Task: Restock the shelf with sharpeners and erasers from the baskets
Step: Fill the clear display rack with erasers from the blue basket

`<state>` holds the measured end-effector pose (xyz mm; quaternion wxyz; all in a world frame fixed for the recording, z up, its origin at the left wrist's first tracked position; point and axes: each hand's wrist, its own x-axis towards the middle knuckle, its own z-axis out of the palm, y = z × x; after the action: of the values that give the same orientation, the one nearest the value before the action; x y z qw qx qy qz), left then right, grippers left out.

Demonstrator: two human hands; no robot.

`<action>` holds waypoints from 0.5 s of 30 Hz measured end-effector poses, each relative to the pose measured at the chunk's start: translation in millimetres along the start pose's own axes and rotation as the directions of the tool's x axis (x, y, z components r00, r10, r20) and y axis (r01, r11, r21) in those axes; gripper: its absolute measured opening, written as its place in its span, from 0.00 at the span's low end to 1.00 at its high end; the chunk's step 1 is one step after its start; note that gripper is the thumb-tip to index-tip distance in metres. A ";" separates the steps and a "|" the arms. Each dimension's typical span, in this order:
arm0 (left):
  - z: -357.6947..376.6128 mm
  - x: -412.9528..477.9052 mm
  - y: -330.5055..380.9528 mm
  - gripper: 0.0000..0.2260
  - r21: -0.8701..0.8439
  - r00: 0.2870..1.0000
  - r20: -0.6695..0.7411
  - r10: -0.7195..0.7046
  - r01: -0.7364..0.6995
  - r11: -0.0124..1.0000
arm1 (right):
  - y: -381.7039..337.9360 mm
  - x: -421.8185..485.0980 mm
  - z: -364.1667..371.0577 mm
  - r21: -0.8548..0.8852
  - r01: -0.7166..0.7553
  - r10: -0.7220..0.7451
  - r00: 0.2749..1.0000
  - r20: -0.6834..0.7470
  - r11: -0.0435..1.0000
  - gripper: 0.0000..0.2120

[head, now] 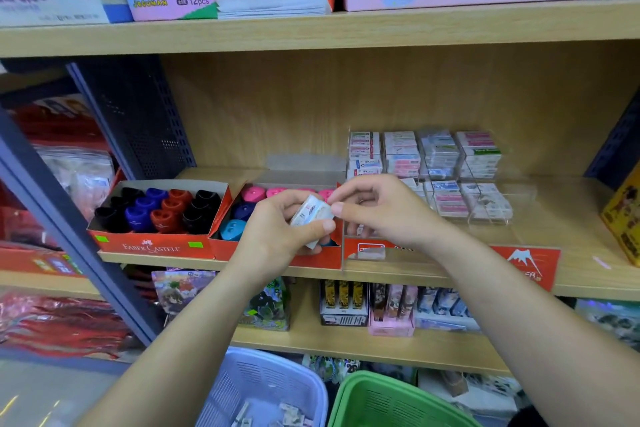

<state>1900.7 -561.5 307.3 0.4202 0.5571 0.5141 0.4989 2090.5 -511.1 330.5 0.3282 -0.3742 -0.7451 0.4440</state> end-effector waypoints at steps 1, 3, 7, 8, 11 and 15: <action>0.7 0.2 0.8 0.15 0.002 1.000 -0.001 0.004 -0.004 1.000 | 0.0 1.1 -0.3 0.010 -0.013 0.013 1.000 0.005 1.000 0.05; 2.4 0.6 2.1 0.15 0.006 1.000 0.001 0.024 -0.024 1.000 | -0.1 3.0 -0.9 0.028 -0.032 0.031 0.999 0.018 0.999 0.05; 4.8 0.3 1.8 0.16 0.002 0.998 0.023 0.061 -0.061 0.998 | 3.6 5.4 -8.4 0.032 -0.063 0.063 0.998 0.006 0.997 0.04; 4.4 0.1 1.2 0.17 -0.002 0.998 0.023 0.058 -0.058 0.998 | 5.2 5.5 -11.4 0.057 -0.088 0.089 0.996 -0.008 0.994 0.03; 3.4 0.3 0.8 0.16 -0.013 0.998 0.018 0.060 -0.060 0.998 | 10.4 3.7 -17.3 0.131 -0.147 0.151 0.988 -0.024 0.980 0.03; 6.1 2.3 3.4 0.14 0.017 0.998 -0.020 0.066 -0.066 0.998 | 13.7 3.5 -17.1 0.192 -0.161 0.169 0.985 -0.031 0.968 0.03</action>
<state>1907.2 -559.4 310.0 0.3935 0.5721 0.5037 0.5139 2106.5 -496.6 325.3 0.3416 -0.4125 -0.6580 0.5293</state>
